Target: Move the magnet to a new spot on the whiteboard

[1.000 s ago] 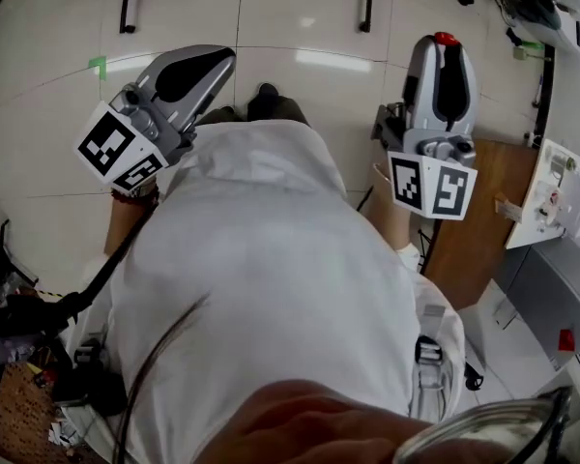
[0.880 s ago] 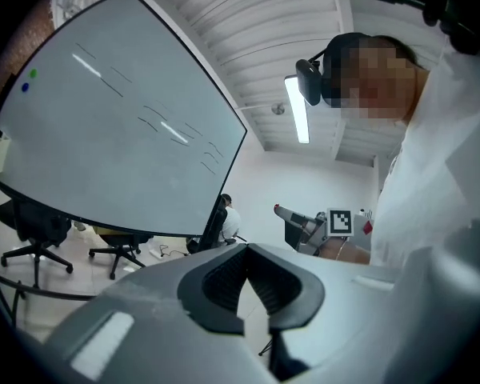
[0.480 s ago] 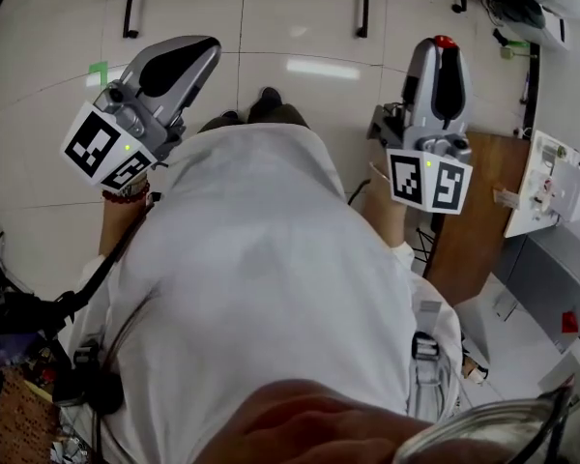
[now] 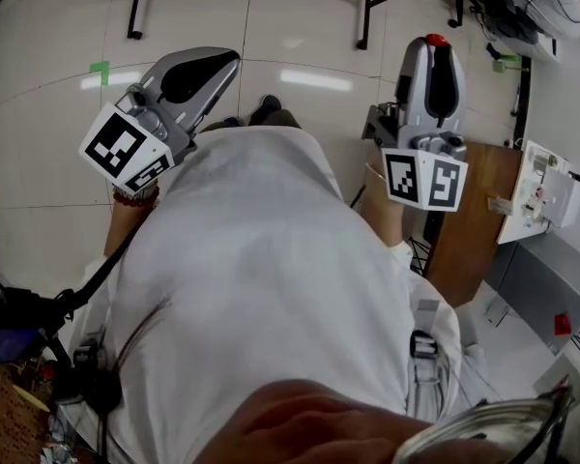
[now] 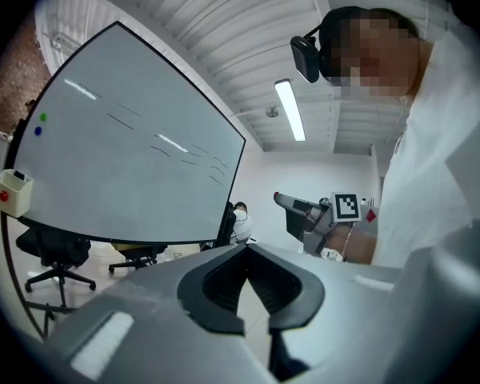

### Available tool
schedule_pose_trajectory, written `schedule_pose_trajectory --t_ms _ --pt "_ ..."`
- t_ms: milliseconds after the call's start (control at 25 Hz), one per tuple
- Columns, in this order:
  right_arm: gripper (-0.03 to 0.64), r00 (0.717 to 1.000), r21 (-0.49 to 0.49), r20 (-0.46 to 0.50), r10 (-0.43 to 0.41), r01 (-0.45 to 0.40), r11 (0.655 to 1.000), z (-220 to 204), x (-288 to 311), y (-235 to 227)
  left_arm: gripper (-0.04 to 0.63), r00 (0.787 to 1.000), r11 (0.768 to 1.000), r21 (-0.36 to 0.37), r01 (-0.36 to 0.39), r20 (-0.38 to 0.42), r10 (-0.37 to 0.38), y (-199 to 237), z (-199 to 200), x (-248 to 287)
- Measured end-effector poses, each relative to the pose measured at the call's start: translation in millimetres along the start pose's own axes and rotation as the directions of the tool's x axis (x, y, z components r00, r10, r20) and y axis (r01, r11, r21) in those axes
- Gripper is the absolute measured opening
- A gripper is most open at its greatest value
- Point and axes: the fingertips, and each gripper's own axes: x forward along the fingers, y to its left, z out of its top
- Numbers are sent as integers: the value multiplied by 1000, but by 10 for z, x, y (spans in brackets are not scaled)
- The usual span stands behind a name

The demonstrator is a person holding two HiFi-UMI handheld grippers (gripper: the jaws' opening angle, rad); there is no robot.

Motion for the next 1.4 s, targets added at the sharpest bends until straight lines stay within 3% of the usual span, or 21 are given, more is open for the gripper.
schedule_pose_trajectory --t_ms 240,360,560,720,840,1080,1320,1400 --pt "126 1000 21 -21 18 -17 1000 -82 -145 226 0 998 999 -43 -5 -63 3 -38 -325 -217" --pt "126 999 21 -46 24 -23 1000 -47 -114 173 0 996 999 -43 8 -86 -12 3 -252 -97" --pt "126 999 24 -25 44 -43 999 -42 61 33 0 998 999 -36 13 -59 -15 119 -122 129" --pt "126 998 48 5 58 -58 997 -214 654 -372 0 998 999 -31 10 -68 -12 512 -96 651" --pt "126 997 49 35 75 -76 996 -217 1218 -804 0 999 1000 2 12 -49 -12 849 178 1159" --pt "126 992 36 75 98 -101 994 -220 1870 -1415 0 998 999 -7 -49 -40 48 1435 289 1851" --pt "126 996 30 -8 90 -90 995 -591 2068 -1995 0 995 991 -87 -99 -3 99 1769 319 2318" --pt "126 995 27 -22 101 -100 995 -649 2160 -2078 0 995 996 -30 -84 -49 83 1774 306 2464"
